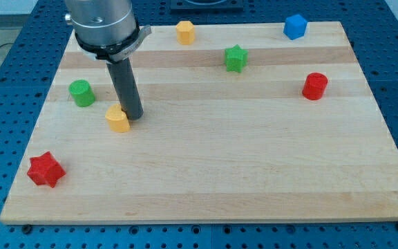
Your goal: Push the yellow heart to the bottom center of the board
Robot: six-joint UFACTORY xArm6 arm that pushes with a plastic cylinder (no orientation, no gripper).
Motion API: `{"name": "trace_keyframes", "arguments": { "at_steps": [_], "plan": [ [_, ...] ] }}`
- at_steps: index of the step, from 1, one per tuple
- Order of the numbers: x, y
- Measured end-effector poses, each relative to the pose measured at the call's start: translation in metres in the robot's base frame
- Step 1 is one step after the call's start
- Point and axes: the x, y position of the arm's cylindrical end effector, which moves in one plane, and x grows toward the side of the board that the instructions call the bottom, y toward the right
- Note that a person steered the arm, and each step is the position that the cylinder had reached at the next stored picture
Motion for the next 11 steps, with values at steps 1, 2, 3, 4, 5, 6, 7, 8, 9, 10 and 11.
{"name": "trace_keyframes", "arguments": {
  "at_steps": [1,2,3,4,5,6,7,8,9,10,11],
  "plan": [
    [-0.014,0.002],
    [-0.036,-0.002],
    [-0.038,-0.028],
    [-0.02,-0.047],
    [0.017,-0.03],
    [0.049,0.029],
    [0.071,0.064],
    [0.071,0.06],
    [0.069,0.03],
    [0.099,-0.011],
    [0.125,-0.003]
  ]
}}
